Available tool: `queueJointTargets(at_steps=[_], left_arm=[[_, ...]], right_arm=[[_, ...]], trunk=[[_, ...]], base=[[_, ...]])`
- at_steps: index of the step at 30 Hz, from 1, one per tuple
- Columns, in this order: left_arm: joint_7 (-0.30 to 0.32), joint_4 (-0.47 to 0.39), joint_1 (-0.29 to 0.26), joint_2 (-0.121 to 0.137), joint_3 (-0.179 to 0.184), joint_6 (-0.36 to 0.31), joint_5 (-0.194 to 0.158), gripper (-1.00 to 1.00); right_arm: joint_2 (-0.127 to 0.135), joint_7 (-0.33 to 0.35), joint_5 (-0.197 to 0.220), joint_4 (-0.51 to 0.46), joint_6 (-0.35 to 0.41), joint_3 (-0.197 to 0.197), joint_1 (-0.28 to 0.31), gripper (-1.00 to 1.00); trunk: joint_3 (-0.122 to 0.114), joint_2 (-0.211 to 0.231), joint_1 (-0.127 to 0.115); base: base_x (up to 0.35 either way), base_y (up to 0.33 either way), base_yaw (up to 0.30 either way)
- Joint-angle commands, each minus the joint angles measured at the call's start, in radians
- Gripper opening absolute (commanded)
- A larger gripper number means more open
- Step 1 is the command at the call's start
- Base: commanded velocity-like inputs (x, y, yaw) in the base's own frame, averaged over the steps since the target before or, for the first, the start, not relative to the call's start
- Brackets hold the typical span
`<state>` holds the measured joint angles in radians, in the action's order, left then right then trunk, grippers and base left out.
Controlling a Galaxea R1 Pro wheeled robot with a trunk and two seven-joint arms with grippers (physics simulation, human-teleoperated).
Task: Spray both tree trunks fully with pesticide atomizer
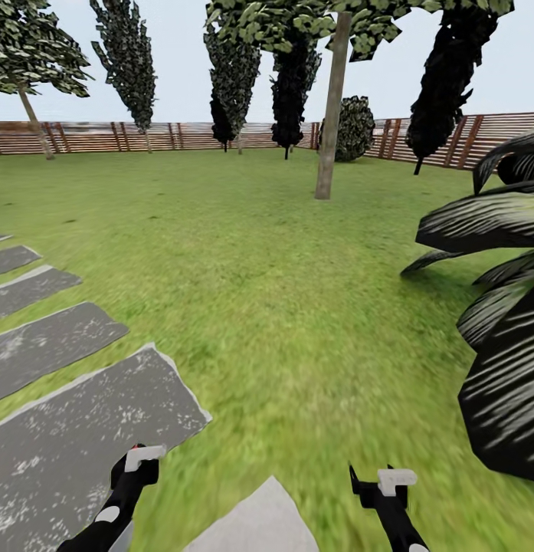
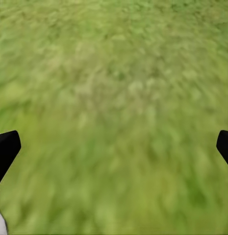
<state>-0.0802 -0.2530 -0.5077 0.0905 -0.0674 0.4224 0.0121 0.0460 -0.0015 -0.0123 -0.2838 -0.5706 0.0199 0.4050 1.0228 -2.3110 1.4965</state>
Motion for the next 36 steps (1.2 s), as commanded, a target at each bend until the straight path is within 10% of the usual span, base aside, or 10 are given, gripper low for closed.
queueJointTargets(at_steps=[1, 36], left_arm=[[0.0, 0.0, 0.0, 0.0, 0.0, 0.0, 0.0, -1.0], [0.0, 0.0, 0.0, 0.0, 0.0, 0.0, 0.0, -1.0]], right_arm=[[0.0, 0.0, 0.0, 0.0, 0.0, 0.0, 0.0, 1.0], [0.0, 0.0, -0.004, 0.0, 0.0, -0.003, 0.0, 1.0]], trunk=[[0.0, 0.0, 0.0], [0.0, 0.0, 0.0]], base=[[0.338, 0.001, 0.0], [0.338, 0.0, 0.0]])
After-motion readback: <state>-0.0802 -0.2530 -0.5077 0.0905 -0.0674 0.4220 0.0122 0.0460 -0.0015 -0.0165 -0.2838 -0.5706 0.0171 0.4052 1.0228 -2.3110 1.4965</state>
